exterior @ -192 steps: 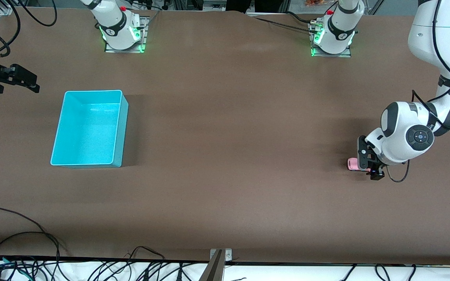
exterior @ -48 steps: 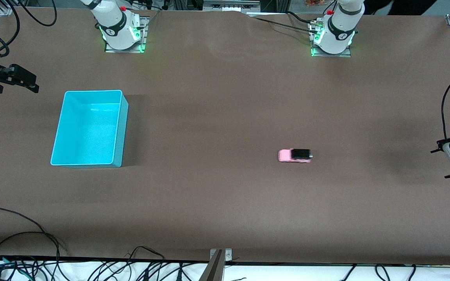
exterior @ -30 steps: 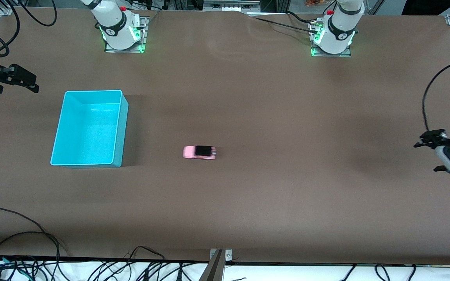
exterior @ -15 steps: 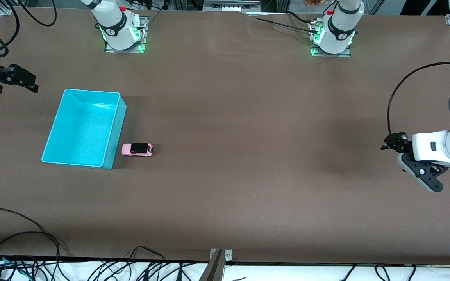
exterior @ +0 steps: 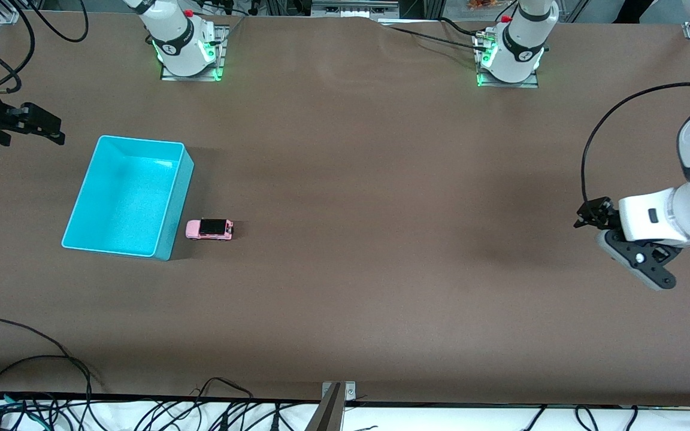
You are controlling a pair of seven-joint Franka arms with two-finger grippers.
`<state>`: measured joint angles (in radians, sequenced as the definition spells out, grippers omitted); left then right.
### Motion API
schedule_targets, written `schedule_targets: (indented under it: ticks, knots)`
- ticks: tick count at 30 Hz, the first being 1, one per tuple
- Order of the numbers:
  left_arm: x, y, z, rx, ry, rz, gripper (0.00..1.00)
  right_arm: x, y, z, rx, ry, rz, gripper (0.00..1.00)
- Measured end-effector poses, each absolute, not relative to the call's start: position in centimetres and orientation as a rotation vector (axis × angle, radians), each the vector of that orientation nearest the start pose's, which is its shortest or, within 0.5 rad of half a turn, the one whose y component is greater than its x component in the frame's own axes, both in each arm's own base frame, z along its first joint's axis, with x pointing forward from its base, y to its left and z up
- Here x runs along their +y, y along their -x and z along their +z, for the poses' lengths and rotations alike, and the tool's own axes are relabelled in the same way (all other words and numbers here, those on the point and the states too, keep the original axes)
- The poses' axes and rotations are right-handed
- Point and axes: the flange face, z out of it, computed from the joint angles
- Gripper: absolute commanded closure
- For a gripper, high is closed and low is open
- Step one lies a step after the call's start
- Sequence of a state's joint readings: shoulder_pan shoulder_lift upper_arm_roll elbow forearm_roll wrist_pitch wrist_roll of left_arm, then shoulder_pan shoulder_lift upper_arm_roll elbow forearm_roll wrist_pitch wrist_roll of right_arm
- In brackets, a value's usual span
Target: Wind and store pink jeep toy
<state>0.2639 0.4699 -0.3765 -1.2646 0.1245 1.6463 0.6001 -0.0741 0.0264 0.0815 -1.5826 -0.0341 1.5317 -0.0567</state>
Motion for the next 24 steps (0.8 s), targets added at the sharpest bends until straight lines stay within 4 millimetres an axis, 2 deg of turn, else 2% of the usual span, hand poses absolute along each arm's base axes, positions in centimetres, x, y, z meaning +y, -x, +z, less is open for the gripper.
schedule_targets:
  ticks: [5, 9, 12, 24]
  knots:
    - [-0.4, -67.3, 53.1, 0.901, 3.038, 0.037, 0.00, 2.1, -56.2, 59.1, -0.205, 3.160, 0.148, 0.00]
    - [-0.5, -66.1, 55.0, 0.710, 3.076, 0.057, 0.00, 3.9, -56.5, 58.2, -0.398, 3.135, 0.176, 0.00]
    - [-0.9, -65.3, 56.6, 0.601, 3.088, 0.053, 0.00, 4.5, -56.9, 57.2, -0.580, 3.096, 0.200, 0.00]
    - [-2.2, -61.8, 62.2, 0.492, 3.093, -0.009, 0.00, 5.7, -59.4, 52.2, -1.267, 2.822, 0.251, 0.00]
